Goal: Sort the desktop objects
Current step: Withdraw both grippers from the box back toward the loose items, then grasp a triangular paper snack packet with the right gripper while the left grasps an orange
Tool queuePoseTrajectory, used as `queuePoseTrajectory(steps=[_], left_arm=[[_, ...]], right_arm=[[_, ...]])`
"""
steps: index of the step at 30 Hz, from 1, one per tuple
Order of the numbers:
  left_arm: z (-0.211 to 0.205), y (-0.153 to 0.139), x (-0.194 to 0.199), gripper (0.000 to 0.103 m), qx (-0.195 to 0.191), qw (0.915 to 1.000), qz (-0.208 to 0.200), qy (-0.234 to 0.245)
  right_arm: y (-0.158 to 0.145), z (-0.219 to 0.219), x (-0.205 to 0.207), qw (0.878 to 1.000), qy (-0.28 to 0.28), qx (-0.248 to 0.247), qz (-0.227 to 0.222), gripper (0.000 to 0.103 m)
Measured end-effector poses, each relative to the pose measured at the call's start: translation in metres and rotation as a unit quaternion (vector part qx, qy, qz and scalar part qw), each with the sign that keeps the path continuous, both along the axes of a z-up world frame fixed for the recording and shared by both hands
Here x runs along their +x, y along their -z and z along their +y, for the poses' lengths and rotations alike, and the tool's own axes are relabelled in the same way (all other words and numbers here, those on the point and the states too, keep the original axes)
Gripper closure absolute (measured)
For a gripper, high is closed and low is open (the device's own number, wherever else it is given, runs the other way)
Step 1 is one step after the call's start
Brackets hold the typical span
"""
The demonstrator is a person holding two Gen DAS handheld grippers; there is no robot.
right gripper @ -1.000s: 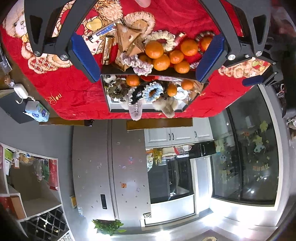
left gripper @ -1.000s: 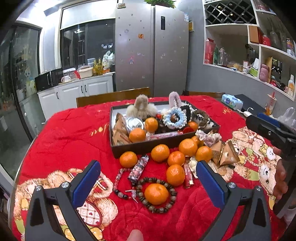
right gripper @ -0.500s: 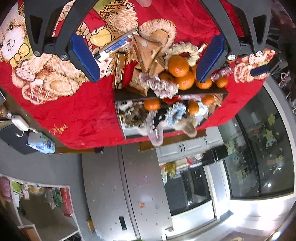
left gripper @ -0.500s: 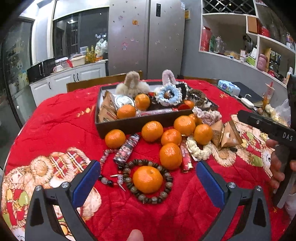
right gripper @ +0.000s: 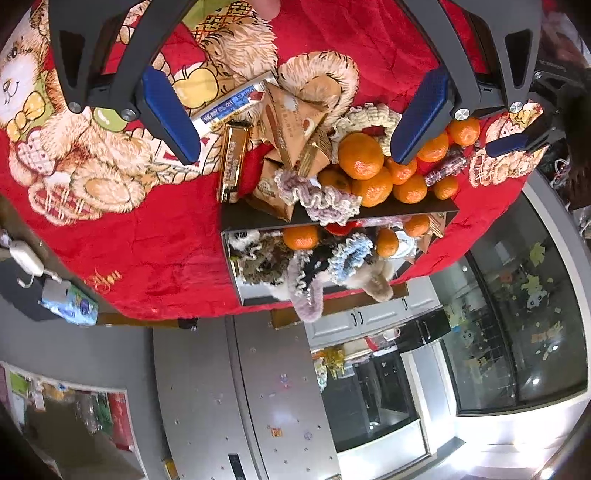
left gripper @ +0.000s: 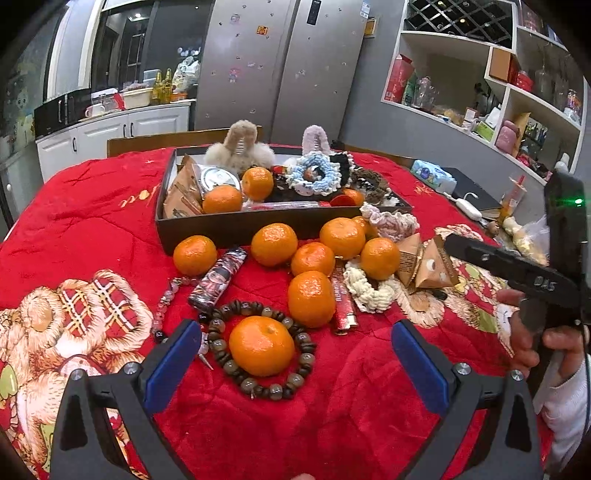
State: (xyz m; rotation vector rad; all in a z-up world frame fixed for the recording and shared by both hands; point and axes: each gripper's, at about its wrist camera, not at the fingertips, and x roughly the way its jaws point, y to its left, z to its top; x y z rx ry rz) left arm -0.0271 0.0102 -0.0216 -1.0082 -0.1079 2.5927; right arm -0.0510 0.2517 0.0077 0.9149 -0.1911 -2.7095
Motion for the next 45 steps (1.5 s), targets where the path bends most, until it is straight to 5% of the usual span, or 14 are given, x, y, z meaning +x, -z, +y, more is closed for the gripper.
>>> queuePoseTrajectory(steps=[6,11,13,19,24,45], left_arm=[[0.009,0.007,-0.002,0.006,-0.002,0.9994,-0.027,0.022],[0.011,0.007,-0.001,0.014,-0.009,0.9994,-0.02,0.027],[0.013,0.008,-0.002,0.016,-0.014,0.9992,-0.024,0.027],[0.01,0.024,-0.017,0.042,-0.015,0.9972,-0.072,0.015],[0.008,0.026,-0.019,0.058,-0.014,0.9974,-0.071,0.001],[-0.002,0.009,0.001,0.064,-0.012,0.9998,-0.011,-0.014]], right_arm=[[0.012,-0.005,-0.006,0.999,-0.002,0.016,-0.03,0.017],[0.025,-0.01,-0.012,0.997,-0.013,0.028,-0.064,0.052],[0.03,-0.01,-0.014,0.997,-0.015,0.024,-0.077,0.058],[0.033,-0.011,-0.013,0.996,-0.016,0.029,-0.087,0.062],[0.033,-0.012,-0.013,0.996,-0.015,0.029,-0.086,0.063],[0.029,-0.016,-0.008,0.996,-0.024,0.027,-0.082,0.065]])
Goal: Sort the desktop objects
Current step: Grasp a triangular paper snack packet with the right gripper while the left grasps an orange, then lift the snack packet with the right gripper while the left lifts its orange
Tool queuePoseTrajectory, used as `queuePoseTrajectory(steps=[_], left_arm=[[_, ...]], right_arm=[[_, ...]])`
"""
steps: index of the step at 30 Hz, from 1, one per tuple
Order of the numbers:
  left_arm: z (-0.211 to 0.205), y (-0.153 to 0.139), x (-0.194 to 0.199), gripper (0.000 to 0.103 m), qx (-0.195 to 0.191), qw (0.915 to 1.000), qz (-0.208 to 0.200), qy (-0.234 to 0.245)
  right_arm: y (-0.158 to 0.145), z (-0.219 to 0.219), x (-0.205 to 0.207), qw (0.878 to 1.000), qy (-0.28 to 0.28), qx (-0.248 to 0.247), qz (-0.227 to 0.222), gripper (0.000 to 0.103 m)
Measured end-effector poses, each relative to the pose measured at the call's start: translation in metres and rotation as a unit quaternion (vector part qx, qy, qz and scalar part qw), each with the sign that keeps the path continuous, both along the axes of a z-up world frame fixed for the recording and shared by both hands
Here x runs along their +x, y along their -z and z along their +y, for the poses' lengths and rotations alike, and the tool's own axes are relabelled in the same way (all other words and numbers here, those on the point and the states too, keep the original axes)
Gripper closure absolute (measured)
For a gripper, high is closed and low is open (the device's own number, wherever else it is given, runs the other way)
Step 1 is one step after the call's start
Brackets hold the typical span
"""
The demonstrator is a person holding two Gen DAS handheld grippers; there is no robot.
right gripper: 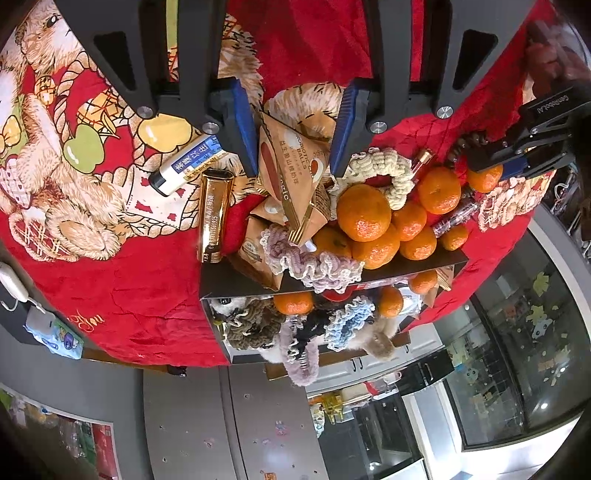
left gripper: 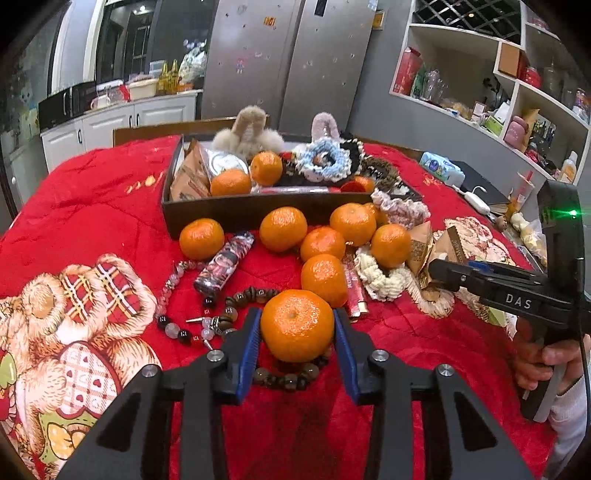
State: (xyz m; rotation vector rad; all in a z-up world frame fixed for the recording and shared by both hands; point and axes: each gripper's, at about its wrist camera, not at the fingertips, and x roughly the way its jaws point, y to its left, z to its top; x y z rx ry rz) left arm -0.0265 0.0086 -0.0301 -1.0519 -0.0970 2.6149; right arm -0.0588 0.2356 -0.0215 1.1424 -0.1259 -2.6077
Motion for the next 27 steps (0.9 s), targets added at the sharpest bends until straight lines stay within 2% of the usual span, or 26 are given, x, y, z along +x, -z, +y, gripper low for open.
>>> queuePoseTrajectory(steps=[8,11,14,21,27], left_arm=[[-0.007,-0.01,0.012,0.064,0.011,0.9993,0.035,-0.003],[-0.005,-0.012,0.015,0.064,0.013,0.999,0.044,0.001],[-0.004,-0.014,0.019,0.064,0.01,0.9985,0.055,0.001],[-0.001,-0.019,0.025,0.064,-0.007,0.9973,0.072,-0.008],[-0.004,-0.018,0.026,0.064,-0.003,0.9973,0.073,-0.014]], right_arm=[[-0.004,-0.001,0.004,1.0,-0.004,-0.009,0.007,0.065],[-0.01,-0.005,0.009,0.999,-0.018,-0.015,0.026,0.065],[-0.016,-0.022,0.023,0.997,-0.046,0.004,0.064,0.065],[-0.022,-0.04,0.04,0.992,-0.086,-0.005,0.097,0.066],[-0.02,-0.045,0.04,0.991,-0.103,-0.011,0.09,0.066]])
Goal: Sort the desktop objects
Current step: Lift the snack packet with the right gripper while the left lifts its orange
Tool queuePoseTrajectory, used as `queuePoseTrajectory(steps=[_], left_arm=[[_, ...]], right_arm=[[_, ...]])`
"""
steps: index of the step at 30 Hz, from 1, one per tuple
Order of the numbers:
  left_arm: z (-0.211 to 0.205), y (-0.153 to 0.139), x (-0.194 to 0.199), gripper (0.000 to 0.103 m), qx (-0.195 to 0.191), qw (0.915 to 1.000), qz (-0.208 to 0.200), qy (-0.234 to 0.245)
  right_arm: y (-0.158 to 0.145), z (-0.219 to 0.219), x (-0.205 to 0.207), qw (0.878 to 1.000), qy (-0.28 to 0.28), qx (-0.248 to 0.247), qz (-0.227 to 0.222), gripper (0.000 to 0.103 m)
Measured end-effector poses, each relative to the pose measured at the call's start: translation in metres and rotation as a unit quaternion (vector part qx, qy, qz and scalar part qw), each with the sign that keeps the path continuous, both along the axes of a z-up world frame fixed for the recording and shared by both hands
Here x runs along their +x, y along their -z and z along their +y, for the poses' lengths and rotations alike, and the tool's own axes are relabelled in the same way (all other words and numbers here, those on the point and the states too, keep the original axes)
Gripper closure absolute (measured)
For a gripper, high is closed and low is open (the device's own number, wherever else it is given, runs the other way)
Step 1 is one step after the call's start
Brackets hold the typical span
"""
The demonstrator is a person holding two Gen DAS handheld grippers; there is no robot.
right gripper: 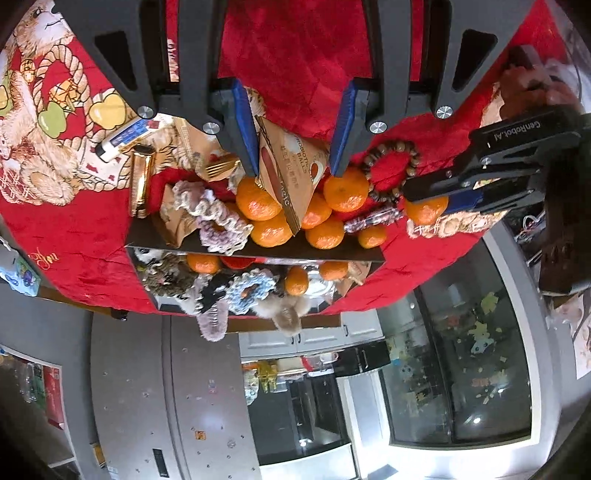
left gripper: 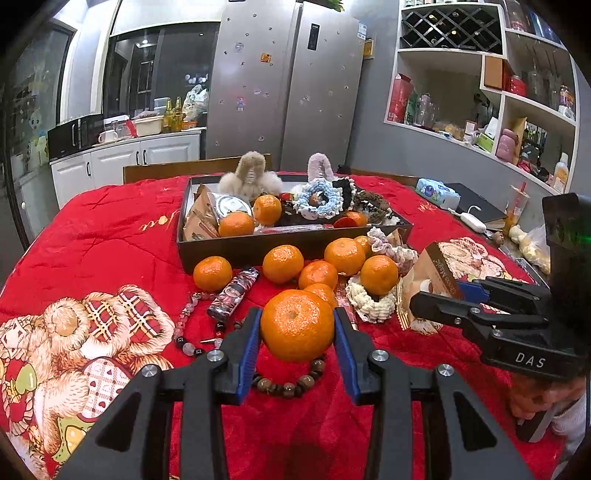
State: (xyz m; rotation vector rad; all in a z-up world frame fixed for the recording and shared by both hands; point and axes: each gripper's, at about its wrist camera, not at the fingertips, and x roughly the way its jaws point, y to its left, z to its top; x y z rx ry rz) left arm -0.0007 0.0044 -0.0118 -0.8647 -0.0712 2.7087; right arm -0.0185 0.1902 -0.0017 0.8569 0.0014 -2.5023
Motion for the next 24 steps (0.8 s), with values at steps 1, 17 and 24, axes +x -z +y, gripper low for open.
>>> queuePoseTrajectory(steps=[1,17,24], left_arm=[[-0.0008,0.0002,-0.0001,0.064,0.002,1.0,0.0,-0.001],[-0.0063,0.0054,-0.0094,0.064,0.008,0.9993,-0.024,-0.027],[-0.007,0.0048,-0.0085,0.064,-0.005,0.9986,-0.021,-0.049]], right_arm=[[-0.0001,-0.0002,-0.0001,1.0,-0.002,-0.001,0.001,0.066],[-0.0002,-0.0035,0.0033,1.0,-0.013,-0.001,0.003,0.065],[-0.0007,-0.0035,0.0041,1.0,-0.016,0.0,0.01,0.066]])
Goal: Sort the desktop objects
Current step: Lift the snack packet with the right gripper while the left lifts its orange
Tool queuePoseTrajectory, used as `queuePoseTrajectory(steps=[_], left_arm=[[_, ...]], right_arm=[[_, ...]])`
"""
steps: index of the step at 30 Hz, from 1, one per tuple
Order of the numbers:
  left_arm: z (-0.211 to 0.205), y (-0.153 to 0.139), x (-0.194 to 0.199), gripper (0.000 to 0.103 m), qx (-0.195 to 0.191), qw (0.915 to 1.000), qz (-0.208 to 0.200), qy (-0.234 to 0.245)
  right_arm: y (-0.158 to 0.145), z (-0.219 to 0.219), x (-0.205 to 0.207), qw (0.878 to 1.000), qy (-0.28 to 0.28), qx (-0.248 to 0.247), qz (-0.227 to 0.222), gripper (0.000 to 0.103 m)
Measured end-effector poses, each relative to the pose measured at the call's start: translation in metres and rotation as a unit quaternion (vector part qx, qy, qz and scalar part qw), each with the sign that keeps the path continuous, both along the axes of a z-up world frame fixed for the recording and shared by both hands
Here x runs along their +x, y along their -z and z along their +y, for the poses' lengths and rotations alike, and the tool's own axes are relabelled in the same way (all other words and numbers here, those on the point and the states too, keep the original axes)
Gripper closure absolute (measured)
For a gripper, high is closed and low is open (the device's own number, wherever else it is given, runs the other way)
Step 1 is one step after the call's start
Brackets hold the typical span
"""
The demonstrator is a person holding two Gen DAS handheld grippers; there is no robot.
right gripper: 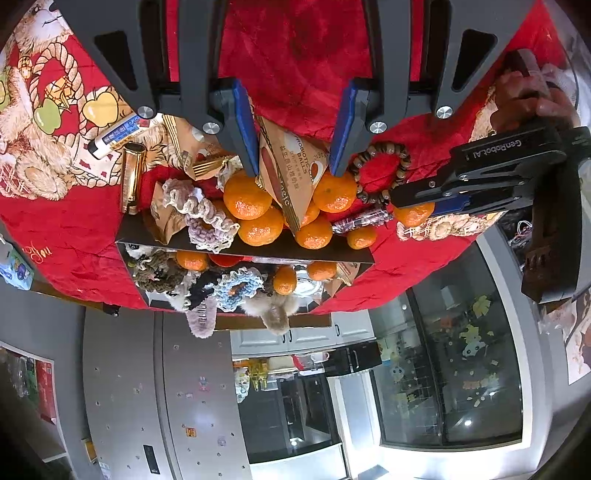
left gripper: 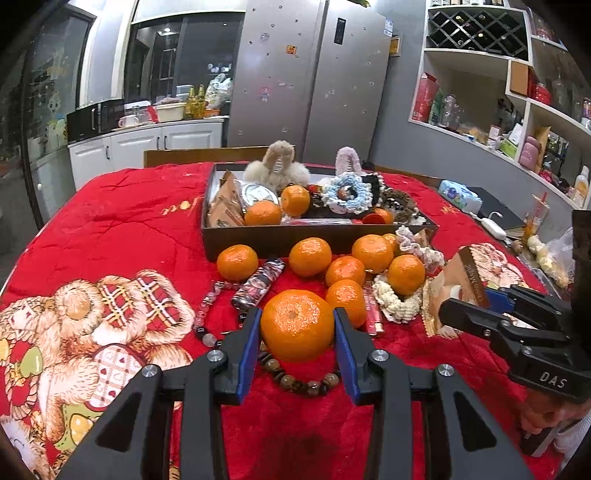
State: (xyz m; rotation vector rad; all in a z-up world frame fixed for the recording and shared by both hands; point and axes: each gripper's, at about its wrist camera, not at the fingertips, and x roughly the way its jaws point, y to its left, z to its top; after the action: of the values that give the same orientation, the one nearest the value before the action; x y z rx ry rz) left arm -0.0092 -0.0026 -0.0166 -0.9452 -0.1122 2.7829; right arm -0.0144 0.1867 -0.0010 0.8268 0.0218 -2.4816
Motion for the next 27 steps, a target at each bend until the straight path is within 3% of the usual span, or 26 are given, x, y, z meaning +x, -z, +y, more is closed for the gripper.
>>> queuePoseTrajectory(steps=[12,27], left_arm=[[-0.002,-0.001,0.003,0.064,-0.008,0.9999,0.004,-0.01],[-0.003,-0.004,0.009,0.064,-0.014,0.9996,0.018,-0.018]], right_arm=[[-0.004,-0.005,0.006,1.0,-0.013,0.0,0.018,0.065],[0.002,0.007,-0.008,0.999,0.001,-0.035,-0.024,0.065]])
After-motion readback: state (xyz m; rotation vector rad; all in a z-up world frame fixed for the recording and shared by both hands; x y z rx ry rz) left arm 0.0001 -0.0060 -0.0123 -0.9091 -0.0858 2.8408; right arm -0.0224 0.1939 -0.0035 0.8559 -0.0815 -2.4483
